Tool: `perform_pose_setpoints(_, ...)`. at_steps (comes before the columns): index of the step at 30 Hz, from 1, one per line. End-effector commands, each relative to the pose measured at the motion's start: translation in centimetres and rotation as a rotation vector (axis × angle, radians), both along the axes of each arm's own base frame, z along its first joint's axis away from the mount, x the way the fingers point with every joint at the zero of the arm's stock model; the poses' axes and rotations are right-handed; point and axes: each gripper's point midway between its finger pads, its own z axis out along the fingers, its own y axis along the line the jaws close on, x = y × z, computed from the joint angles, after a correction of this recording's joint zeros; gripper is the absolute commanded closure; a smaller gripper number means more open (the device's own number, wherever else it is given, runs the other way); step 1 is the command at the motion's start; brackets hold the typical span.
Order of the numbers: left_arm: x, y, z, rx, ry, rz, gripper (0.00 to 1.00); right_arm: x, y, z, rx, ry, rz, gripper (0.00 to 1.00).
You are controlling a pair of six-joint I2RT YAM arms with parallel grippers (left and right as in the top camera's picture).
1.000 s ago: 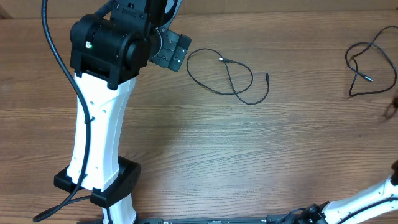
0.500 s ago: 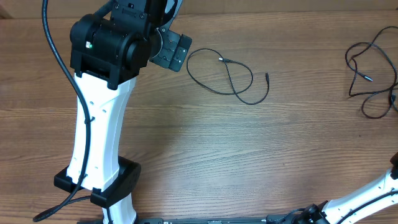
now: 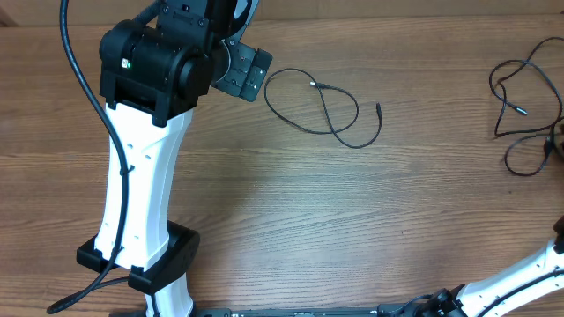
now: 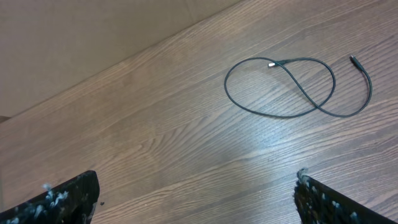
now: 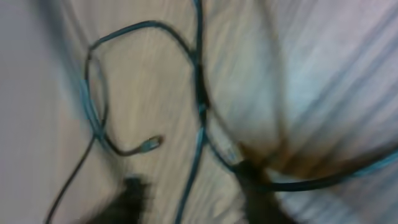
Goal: Untangle cables
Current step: 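Release the cable at the right edge beside the first cable, then return the right gripper to the last cable and grasp it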
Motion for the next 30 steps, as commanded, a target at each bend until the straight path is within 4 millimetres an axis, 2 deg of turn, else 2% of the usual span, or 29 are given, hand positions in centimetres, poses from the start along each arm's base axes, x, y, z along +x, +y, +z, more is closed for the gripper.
perform_pose_setpoints(1,0.2,-0.1,-0.5,-0.010,0.018,0.009,0.00,2.0,1.1,5.4,0.030,-0.198,0.105,0.00)
perform_pose_setpoints(4,0.2,-0.1,-0.5,-0.011,0.018,0.009,0.00,3.3,1.9,11.2,-0.031,-0.344,0.205,0.00)
perform_pose_setpoints(8,0.2,-0.1,-0.5,-0.011,0.018,0.008,0.00,3.4,2.6,18.0,-0.199,-0.408,0.239,0.00)
perform_pose_setpoints(13,0.2,-0.1,-0.5,-0.011,0.018,0.008,0.00,2.4,3.7,24.9,-0.439,-0.422,0.231,0.00)
perform_pose_setpoints(15,0.2,-0.1,-0.5,-0.011,0.018,0.008,0.00,2.4,5.4,27.0,-0.492,-0.442,0.269,0.00)
perform_pose_setpoints(18,0.2,-0.1,-0.5,-0.011,0.018,0.008,0.00,3.6,9.0,28.0,-0.493,-0.459,0.344,0.00)
perform_pose_setpoints(21,0.2,-0.1,-0.5,-0.011,0.018,0.008,0.00,5.8,14.5,27.3,-0.514,-0.468,0.517,0.00)
perform_pose_setpoints(26,0.2,-0.1,-0.5,-0.011,0.018,0.008,0.00,8.5,27.5,25.0,-0.644,-0.499,0.955,0.00)
perform_pose_setpoints(30,0.2,-0.1,-0.5,-0.011,0.018,0.008,0.00,9.4,36.4,22.9,-0.686,-0.489,1.171,0.00)
